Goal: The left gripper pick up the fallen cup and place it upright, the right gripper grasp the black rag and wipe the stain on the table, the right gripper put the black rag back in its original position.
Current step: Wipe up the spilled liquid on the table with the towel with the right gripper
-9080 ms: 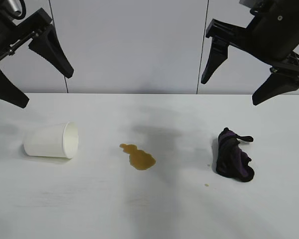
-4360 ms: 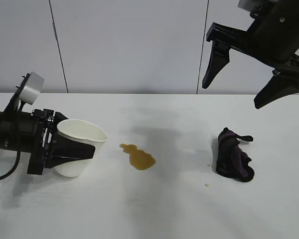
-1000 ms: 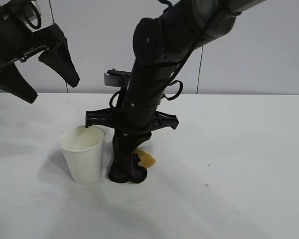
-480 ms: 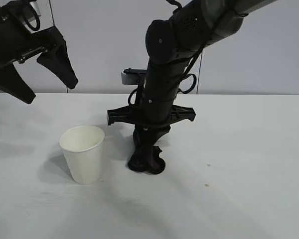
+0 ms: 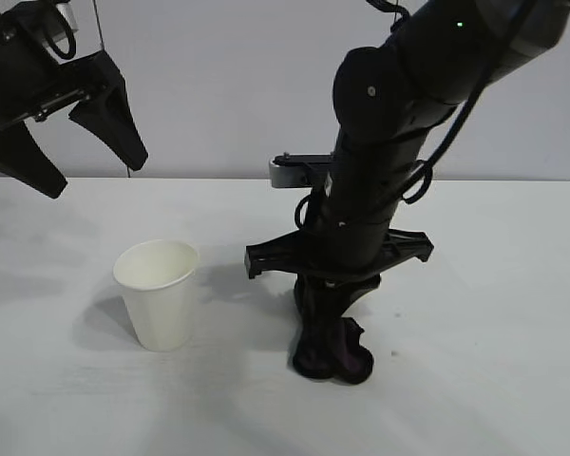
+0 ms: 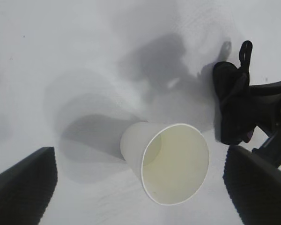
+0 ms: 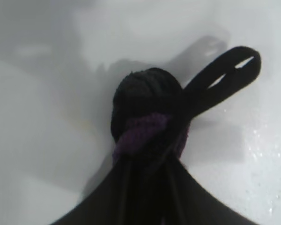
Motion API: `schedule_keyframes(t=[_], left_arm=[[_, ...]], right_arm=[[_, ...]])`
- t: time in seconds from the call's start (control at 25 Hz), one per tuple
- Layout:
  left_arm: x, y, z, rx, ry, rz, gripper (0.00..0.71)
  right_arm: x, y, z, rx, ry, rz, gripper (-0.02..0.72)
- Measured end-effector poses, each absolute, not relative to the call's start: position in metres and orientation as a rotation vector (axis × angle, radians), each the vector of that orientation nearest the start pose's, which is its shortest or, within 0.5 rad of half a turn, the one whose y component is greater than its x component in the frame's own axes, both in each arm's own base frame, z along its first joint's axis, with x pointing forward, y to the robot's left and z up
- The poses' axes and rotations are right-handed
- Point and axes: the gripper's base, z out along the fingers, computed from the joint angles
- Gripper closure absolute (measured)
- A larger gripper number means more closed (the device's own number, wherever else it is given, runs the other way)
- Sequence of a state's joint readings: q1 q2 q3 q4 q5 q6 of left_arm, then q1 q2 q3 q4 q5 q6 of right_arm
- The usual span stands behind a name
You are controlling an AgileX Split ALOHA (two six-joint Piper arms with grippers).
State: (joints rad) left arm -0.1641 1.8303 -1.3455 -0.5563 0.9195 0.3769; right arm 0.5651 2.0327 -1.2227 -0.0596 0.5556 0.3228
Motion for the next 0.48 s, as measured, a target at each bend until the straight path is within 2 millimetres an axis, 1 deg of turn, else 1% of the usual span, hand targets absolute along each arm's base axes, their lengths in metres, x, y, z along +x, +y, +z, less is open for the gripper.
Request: schedule_keyframes(t=[0.08, 0.24, 0.32, 0.48], left_arm=[[0.365, -0.099, 0.231, 0.353, 2.753, -0.644, 0.017], [0.365, -0.099, 0.231, 0.352, 2.752, -0.643, 0.017], [0.365, -0.099, 0.231, 0.356, 2.753, -0.638, 0.017], [0.365, -0.098, 0.231, 0.366, 2.756, -0.623, 0.017]], right_arm=[[0.322, 0.198, 0.122, -0.378, 2.841, 0.129, 0.599], [0.314, 0.176, 0.12, -0.275, 2.846, 0.109, 0.599], [0.315, 0.163, 0.119, -0.213, 2.845, 0.104, 0.599], [0.325, 0.138, 0.119, -0.107, 2.842, 0.085, 0.599]])
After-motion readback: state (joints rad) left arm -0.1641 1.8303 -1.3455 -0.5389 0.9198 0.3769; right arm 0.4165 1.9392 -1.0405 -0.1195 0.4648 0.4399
